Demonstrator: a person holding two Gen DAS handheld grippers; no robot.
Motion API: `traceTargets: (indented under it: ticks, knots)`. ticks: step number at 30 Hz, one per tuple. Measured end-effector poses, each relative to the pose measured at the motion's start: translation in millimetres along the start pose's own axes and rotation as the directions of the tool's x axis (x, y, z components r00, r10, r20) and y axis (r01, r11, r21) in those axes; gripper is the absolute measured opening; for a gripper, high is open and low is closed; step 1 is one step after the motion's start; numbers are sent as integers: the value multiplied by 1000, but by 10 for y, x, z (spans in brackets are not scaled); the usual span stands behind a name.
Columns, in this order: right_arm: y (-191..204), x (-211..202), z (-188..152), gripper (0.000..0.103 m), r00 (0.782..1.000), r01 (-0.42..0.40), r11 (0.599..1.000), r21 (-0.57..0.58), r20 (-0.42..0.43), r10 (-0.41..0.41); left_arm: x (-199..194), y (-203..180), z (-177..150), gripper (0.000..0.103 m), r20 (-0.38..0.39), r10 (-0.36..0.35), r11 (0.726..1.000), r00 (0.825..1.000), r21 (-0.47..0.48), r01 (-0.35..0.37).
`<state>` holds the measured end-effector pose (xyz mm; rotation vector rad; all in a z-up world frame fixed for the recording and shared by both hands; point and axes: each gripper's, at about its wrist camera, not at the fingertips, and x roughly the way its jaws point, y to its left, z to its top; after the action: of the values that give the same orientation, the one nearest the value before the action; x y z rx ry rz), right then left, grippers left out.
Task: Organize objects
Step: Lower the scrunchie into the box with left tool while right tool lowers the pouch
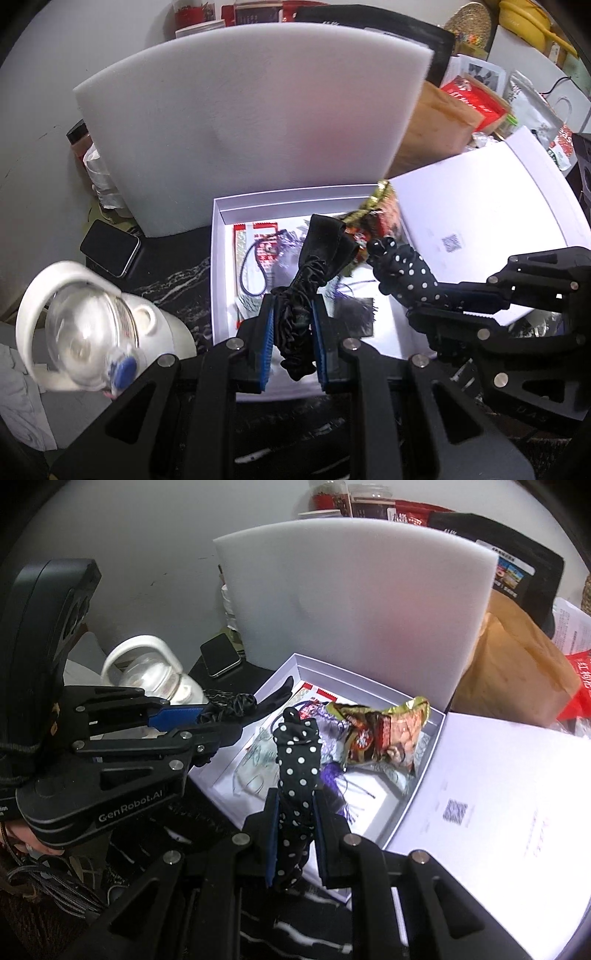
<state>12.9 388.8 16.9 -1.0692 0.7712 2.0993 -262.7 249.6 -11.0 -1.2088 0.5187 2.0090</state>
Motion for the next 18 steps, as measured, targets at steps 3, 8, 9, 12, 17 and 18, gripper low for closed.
traceTargets:
  ticks: [3,8,9,12,17,18]
  knots:
    - [-62,113,73,16,1000,0,1000,14,1,0,132,61,77,18,-4,11,1000,1000,-3,-11]
    - [-157,284,165,16,1000,18,1000,11,-2,-18,341,124,188,18,-5,26,1000,1000,-10,-26]
    - [-171,309,184,16,1000,21,1000,11,-3,-21,386,139,210,18,-3,25,1000,1000,-8,-25]
    - [-210,391,223,16,999,32,999,7,-7,-32,546,179,272,18,-10,17,1000,1000,-13,-17]
    - [-292,539,277,16,999,40,999,19,-18,-39,770,233,336,18,-22,9,1000,1000,-25,-9]
    - [-307,567,286,16,999,40,999,22,-20,-40,815,245,347,18,-26,6,1000,1000,-28,-6]
